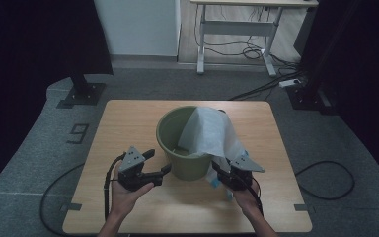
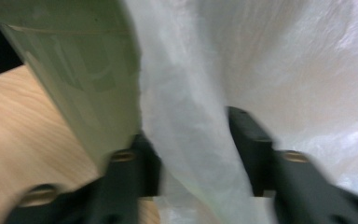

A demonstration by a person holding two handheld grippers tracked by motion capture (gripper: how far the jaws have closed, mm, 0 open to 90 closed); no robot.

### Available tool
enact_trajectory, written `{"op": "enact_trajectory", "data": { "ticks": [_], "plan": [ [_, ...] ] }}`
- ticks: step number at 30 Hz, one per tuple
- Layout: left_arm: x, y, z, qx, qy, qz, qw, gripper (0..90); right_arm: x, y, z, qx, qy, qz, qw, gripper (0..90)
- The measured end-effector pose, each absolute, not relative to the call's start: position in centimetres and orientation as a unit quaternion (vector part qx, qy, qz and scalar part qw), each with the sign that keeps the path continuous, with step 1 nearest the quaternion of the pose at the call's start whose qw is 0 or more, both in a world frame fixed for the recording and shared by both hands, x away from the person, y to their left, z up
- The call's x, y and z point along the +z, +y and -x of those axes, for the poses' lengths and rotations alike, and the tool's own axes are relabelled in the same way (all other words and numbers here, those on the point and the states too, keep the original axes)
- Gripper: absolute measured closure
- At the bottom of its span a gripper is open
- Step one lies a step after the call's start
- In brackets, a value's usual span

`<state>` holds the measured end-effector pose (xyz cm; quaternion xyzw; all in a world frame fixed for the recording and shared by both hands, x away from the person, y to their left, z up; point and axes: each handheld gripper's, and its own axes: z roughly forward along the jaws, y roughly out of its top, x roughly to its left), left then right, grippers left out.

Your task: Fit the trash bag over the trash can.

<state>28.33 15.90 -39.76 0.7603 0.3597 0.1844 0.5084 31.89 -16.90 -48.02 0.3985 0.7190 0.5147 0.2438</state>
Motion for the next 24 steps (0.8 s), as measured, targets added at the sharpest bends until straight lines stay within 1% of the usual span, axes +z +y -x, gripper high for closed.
{"op": "enact_trajectory", "data": {
  "ticks": [3, 6, 11, 15, 24],
  "plan": [
    [-39.9, 16.0, -28.4, 0.180, 0.362, -0.759, 0.510, 23.8, -47.8, -17.4, -32.2, 0.519, 0.722, -0.392, 0.235, 80.0],
    [-40.1, 16.0, -28.4, 0.178, 0.363, -0.759, 0.511, 24.2, -47.2, -18.1, -32.1, 0.524, 0.717, -0.386, 0.248, 86.6],
    [-39.8, 15.8, -28.4, 0.177, 0.359, -0.759, 0.514, 24.5, -45.0, -19.1, -31.1, 0.529, 0.708, -0.368, 0.290, 87.8],
    [-39.5, 15.2, -28.6, 0.175, 0.356, -0.754, 0.524, 25.0, -43.1, -19.2, -30.8, 0.518, 0.720, -0.347, 0.305, 87.9],
    [-39.1, 13.3, -29.3, 0.170, 0.352, -0.755, 0.526, 24.1, -39.2, -18.7, -30.9, 0.519, 0.727, -0.329, 0.307, 87.9]
  ]
}}
